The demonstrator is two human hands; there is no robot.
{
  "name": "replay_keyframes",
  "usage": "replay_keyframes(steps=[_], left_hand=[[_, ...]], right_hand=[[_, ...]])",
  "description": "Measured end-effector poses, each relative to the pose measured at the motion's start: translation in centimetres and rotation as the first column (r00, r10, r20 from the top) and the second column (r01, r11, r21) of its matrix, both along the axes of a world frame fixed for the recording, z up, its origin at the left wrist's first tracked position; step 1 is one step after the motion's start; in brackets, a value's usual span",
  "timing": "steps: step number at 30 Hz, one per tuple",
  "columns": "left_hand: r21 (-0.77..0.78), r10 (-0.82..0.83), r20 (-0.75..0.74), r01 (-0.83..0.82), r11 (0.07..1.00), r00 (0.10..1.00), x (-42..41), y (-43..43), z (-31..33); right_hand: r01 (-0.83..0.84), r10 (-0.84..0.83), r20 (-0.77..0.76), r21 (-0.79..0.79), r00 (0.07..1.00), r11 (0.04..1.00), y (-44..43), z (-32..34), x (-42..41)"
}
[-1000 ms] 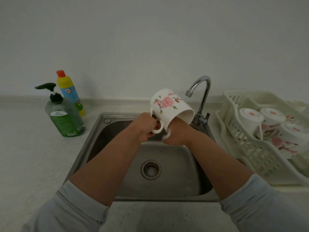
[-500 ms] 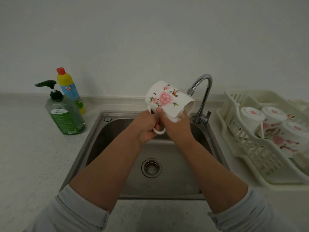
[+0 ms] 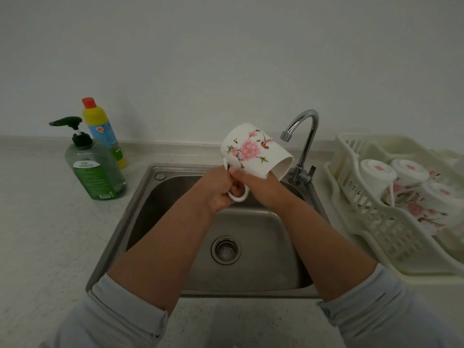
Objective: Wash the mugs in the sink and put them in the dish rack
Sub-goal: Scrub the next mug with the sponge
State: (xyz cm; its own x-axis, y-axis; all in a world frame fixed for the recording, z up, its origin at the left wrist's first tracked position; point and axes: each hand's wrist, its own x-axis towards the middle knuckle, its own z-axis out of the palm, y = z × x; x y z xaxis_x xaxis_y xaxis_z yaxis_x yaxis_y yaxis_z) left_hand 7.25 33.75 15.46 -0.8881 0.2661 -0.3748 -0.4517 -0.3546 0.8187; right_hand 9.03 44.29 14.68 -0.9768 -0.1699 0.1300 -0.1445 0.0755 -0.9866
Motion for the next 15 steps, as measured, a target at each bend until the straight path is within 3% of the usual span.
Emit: replay_keyframes(steps=[4, 6, 9, 12, 15], left_hand=[[-0.125, 0.015, -0.003, -0.016, 0.992, 1.000, -0.2, 0.1, -0.7], [-0.099, 0.047, 0.011, -0.046, 0.994, 0.999, -0.4, 0.4, -0.9], [0.076, 0.094, 0.090, -0.101, 0.992, 0.992, -0.8, 0.8, -0.8], [0.176, 0.073, 0.102, -0.090, 0.980, 0.992, -1.4, 0.7, -0.4], [0.227, 0.041, 0.154, -0.076, 0.971, 0.987, -1.7, 0.5, -0.3]], right_hand=[[0.012, 0.084, 0.198, -0.443, 0.977, 0.896, -0.1, 1.0, -0.1], [0.037, 0.047, 0.160, -0.482, 0.986, 0.876, -0.2, 1.2, 0.0], [0.018, -0.023, -0.012, -0.283, 1.000, 0.959, -0.6, 2.0, 0.3], [0.193, -0.180, -0.180, 0.054, 0.967, 0.980, -1.3, 2.8, 0.5], [0.331, -0.289, -0.296, 0.102, 0.910, 0.938, -1.0, 2.6, 0.3]])
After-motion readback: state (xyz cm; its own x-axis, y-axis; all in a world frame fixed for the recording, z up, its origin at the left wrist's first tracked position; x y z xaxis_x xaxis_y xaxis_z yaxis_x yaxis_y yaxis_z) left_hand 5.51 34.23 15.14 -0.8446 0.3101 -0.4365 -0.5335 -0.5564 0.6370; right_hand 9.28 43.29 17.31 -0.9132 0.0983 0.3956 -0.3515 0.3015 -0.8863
